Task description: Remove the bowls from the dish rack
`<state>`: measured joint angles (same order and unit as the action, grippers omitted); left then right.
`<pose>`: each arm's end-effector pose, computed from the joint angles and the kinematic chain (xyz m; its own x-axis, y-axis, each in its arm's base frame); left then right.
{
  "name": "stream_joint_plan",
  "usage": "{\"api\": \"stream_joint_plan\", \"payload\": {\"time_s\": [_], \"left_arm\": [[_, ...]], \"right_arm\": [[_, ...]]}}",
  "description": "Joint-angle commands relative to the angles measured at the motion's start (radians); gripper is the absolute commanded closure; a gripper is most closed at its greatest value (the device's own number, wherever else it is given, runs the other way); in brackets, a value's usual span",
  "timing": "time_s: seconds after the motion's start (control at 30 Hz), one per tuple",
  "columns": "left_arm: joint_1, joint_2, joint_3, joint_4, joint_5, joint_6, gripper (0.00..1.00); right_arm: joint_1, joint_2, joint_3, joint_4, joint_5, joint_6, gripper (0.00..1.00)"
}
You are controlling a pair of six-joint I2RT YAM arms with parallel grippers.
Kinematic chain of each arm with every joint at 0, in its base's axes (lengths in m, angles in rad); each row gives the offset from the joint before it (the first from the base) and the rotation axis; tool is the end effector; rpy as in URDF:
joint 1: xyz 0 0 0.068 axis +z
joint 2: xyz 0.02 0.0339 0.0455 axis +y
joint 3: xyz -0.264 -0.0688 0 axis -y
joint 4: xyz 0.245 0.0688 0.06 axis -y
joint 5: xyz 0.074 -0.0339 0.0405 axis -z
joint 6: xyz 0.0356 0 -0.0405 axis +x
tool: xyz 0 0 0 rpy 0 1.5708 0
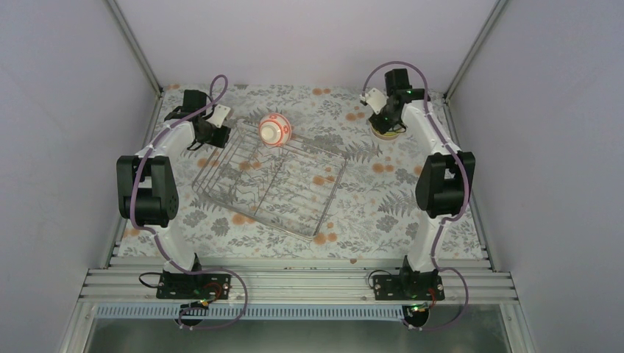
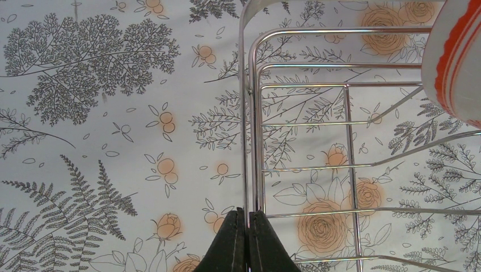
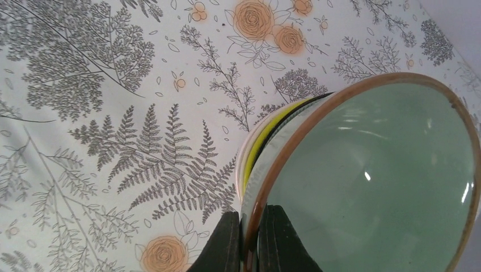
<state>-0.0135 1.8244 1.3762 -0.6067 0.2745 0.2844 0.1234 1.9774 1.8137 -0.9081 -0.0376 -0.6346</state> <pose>0.3863 -0.0149 0.2228 -0.7937 0.2808 -0.5397 0.3849 0.9188 -0.0879 0.4249 0.0541 0.2790 -0.6182 -0.6737 -0.4049 -0.6300 0.7328 -0.2571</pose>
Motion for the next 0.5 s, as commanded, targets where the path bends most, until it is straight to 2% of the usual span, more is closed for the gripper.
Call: {"api": "stream_joint_plan", "payload": {"time_s": [0.0, 0.47], "left_arm": [[-0.013, 0.002, -0.017, -0.033, 0.071, 0.015, 0.98], [-0.013, -0.004, -0.023, -0.029, 0.073, 0.015, 0.98]], "right_arm": [[0.02, -0.063, -0.036, 0.135, 0.12, -0.001, 0.97], [0.027, -0.055, -0.039, 0.16, 0.195, 0.007, 0.97]]}}
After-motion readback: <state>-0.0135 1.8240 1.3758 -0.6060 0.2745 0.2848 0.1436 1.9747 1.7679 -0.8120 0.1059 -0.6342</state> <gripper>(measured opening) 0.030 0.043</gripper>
